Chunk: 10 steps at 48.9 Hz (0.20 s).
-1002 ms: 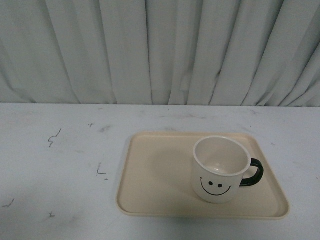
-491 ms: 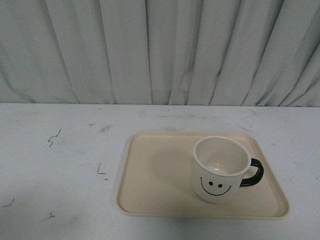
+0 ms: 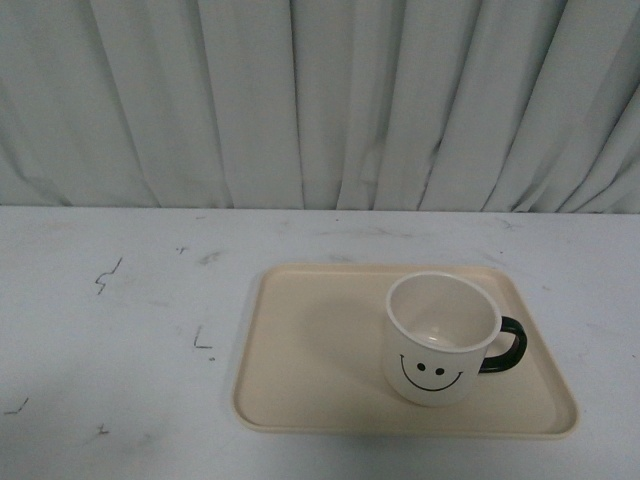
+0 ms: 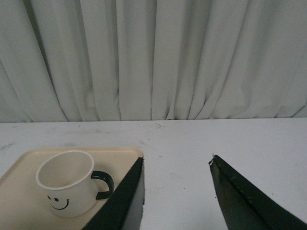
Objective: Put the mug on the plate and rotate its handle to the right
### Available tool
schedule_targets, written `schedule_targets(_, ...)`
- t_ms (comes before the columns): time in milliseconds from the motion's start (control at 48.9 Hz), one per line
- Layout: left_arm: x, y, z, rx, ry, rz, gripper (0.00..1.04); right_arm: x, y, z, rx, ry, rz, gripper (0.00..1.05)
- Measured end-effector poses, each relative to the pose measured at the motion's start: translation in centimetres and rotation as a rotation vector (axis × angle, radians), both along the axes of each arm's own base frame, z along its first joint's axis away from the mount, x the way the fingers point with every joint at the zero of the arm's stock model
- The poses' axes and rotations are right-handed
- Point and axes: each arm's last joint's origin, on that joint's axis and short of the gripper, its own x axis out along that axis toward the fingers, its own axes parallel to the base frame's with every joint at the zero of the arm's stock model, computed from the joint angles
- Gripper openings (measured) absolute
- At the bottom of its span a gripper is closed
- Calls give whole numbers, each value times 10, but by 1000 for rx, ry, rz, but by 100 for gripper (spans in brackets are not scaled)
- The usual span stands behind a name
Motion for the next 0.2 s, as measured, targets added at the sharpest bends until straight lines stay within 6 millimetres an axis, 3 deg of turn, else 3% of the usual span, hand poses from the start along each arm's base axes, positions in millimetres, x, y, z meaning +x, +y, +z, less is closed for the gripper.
schedule_targets(123, 0, 0, 0, 0, 0, 0, 98, 0, 0, 0, 0, 0, 0, 63)
schedule_targets(184, 0, 0, 0, 0, 0, 0, 98, 0, 0, 0, 0, 0, 0, 97)
schedule_targets(204, 0, 0, 0, 0, 0, 0, 98, 0, 0, 0, 1, 0, 0, 99)
